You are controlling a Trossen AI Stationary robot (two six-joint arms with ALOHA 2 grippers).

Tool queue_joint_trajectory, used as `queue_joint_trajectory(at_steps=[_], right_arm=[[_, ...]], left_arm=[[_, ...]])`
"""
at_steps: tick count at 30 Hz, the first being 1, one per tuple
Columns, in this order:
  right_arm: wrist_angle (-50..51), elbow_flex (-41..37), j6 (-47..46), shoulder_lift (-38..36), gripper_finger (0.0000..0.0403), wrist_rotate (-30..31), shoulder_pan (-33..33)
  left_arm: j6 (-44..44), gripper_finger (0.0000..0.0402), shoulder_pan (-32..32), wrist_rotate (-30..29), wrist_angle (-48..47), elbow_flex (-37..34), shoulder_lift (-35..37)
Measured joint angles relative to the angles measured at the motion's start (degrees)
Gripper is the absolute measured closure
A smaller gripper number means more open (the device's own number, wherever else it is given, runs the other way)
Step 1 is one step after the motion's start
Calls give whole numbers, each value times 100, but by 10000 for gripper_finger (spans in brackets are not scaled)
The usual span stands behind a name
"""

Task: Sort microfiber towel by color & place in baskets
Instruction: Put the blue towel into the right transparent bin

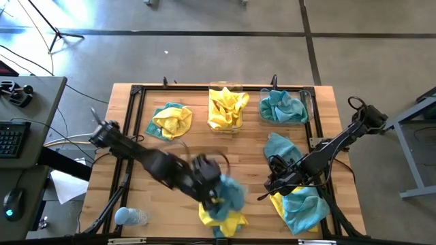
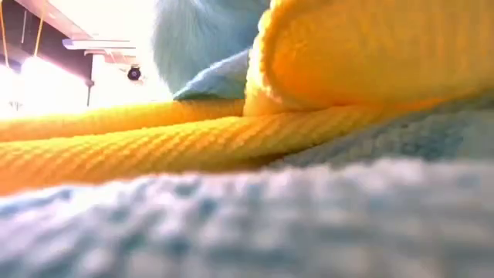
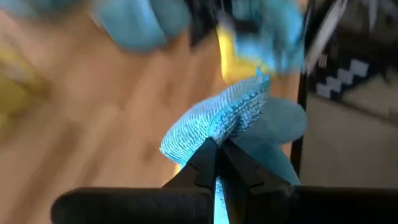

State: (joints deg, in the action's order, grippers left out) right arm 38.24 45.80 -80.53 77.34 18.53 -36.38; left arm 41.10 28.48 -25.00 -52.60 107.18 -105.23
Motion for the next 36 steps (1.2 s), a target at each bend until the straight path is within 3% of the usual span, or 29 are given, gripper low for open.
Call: queue_joint_trajectory(at_steps=[5, 11, 17, 23, 27, 31, 36], right_arm=[[-97, 0, 6, 0, 396, 610, 0], [-1235, 0, 813, -4, 347, 1353, 128], [-2563, 222, 2590, -55, 278, 2098, 684], [-2621, 1461, 4772, -59, 221, 2399, 1332], [-2633, 2173, 6097, -34, 200, 2489, 1788], [-2618, 2487, 6442, 197, 191, 2300, 2225], [-2651, 2584, 6246, 688, 190, 1894, 2505]], left_arm=[[-850, 401, -359, -601, -17, 0, 875], [-1970, 402, -1245, -399, -39, 0, 1431], [-2815, 401, -2389, 843, -376, -27, 1402], [-3565, 401, -3304, 1917, -1267, -61, 1045], [-4267, 401, -3591, 2887, -1154, -61, 845], [-4951, 401, -3631, 3653, -626, -61, 745], [-5613, 401, -3754, 4062, -406, -52, 745]])
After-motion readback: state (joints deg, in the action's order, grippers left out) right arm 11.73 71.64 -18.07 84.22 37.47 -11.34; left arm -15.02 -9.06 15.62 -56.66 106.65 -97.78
